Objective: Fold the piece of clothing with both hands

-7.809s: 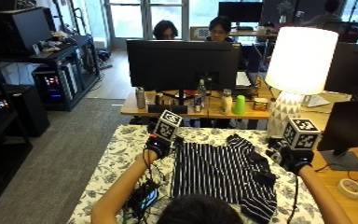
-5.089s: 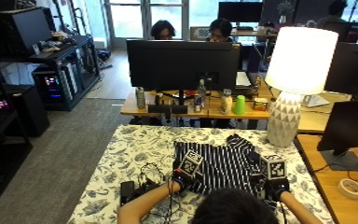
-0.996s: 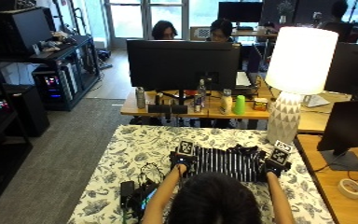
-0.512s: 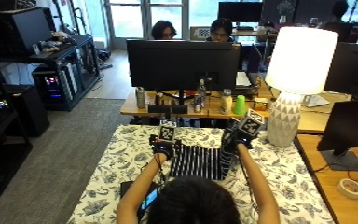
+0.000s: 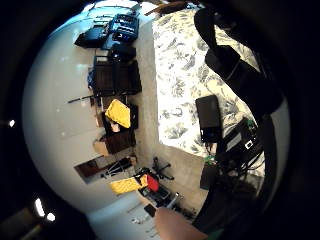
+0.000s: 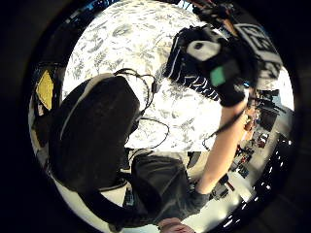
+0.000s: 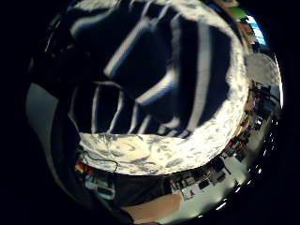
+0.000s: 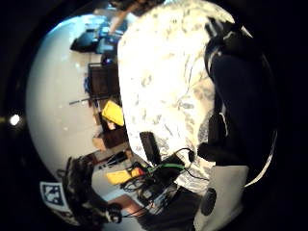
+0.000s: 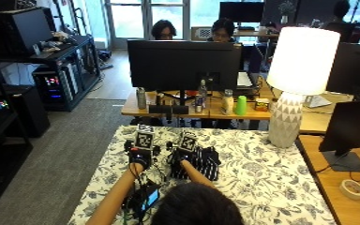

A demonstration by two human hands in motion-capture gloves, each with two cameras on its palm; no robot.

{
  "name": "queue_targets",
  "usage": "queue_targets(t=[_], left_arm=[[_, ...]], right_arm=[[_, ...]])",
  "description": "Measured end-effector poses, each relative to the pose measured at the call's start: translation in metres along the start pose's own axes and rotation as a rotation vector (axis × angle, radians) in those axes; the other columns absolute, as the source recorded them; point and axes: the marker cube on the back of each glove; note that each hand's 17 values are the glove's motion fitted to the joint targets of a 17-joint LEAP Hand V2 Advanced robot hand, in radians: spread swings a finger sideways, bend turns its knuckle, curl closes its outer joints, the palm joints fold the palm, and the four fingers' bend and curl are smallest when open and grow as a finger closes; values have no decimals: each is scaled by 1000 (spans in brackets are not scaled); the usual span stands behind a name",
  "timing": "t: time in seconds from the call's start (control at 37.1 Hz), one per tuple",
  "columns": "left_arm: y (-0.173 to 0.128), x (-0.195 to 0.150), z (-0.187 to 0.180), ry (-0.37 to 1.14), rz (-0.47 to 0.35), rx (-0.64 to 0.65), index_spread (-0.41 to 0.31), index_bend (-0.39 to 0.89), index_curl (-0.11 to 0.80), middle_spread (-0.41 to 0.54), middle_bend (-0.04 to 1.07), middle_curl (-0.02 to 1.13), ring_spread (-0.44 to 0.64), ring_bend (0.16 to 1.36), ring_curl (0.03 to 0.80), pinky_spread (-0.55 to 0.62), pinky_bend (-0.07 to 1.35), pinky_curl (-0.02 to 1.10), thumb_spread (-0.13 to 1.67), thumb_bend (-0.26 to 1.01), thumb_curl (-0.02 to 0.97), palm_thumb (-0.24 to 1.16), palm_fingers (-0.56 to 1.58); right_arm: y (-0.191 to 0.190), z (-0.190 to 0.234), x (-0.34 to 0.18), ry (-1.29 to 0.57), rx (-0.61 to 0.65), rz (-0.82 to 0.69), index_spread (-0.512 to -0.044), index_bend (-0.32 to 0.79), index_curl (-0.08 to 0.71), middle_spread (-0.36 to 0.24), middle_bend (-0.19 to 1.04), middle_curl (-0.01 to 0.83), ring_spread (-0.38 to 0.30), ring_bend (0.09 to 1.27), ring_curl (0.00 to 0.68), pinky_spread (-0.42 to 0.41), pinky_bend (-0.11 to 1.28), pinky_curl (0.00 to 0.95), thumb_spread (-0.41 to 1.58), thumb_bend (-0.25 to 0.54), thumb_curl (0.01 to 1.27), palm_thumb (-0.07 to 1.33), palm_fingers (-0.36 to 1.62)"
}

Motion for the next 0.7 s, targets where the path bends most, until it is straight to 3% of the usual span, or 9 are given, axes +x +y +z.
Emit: queue_targets(t=[0.05,0.11,0.19,0.3,0.4,0.54,0.7], left_arm=[[4,-5,4,18,5,-10,15,94,179,280,175,249,269,848,340,210,872,361,1238,-11,193,80,107],[9,-8,7,38,16,-13,20,95,177,278,174,252,268,849,339,209,872,360,1239,-11,193,81,107],[14,-10,9,51,22,-16,25,94,174,273,176,256,268,853,338,209,871,359,1241,-13,193,78,109],[16,-8,11,52,30,-17,28,91,171,270,173,260,268,855,336,204,882,362,1242,-12,192,82,110],[22,-1,8,51,27,-24,30,90,167,268,174,264,265,859,334,202,887,362,1245,-12,191,84,108],[36,15,-2,54,128,-6,31,92,164,268,175,268,263,862,332,198,890,362,1247,-12,190,85,106],[24,39,-3,13,116,23,32,100,164,269,172,271,258,862,329,196,889,361,1248,-12,190,84,108]], right_arm=[[-6,16,-2,-2,12,67,-249,-67,187,-136,276,475,-198,743,479,-280,818,466,734,-6,569,1009,1038],[-3,25,-2,-26,-59,86,-252,-67,162,-126,255,470,-191,752,483,-278,835,472,770,-7,568,1015,984],[6,21,-2,-78,-138,21,-250,-65,130,-101,217,462,-174,775,496,-271,861,484,860,-27,553,967,886],[3,-8,6,-88,82,22,-251,-44,89,-83,204,453,-164,789,484,-252,855,467,994,-59,505,831,857],[18,-49,14,-99,222,-110,-250,-6,73,-79,227,451,-153,774,466,-236,833,448,1079,-37,468,788,895],[51,-91,34,-135,223,-85,-246,32,76,-80,242,453,-149,752,452,-228,793,429,1154,-17,435,771,947],[68,-132,78,-144,293,-13,-237,46,84,-78,255,456,-150,724,440,-215,747,415,1215,-9,409,778,998]])
